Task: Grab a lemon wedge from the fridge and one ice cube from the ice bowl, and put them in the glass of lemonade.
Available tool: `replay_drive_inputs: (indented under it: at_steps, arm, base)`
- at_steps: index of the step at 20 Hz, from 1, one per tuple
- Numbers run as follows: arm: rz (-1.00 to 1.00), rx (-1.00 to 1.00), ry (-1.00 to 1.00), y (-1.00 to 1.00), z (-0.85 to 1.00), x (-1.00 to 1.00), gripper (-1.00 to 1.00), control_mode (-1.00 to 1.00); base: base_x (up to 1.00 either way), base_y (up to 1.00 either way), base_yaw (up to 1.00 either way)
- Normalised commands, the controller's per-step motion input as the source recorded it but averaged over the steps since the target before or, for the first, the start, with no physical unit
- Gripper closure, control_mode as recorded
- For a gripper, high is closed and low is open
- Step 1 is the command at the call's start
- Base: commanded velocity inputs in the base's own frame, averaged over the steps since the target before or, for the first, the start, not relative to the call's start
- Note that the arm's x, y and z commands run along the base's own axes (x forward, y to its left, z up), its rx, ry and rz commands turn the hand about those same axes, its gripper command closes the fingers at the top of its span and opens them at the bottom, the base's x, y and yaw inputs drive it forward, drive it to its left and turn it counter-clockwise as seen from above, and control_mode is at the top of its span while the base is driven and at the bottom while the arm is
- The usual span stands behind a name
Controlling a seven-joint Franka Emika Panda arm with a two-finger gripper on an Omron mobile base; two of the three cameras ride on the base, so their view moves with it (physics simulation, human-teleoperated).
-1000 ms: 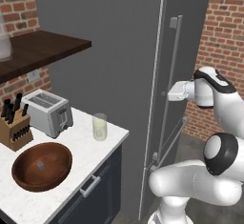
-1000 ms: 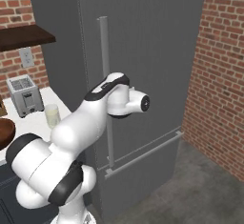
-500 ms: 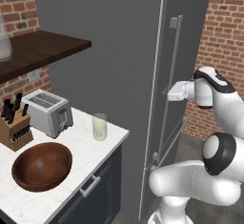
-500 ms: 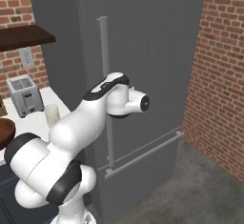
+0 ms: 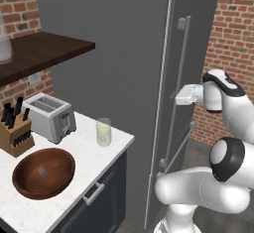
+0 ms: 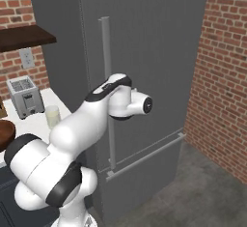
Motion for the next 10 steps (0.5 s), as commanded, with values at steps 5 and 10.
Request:
replay_drive_inputs:
  at_steps: [5,10]
  arm:
    - [0.00,0.00,0.00,-0.54,0.00,-0.03,1.00,-1.00]
    - [0.00,0.00,0.00,-0.77,0.00,-0.14,1.00,-1.00]
  base:
    - [0.00,0.00,0.00]
    - [0.00,0.00,0.00]
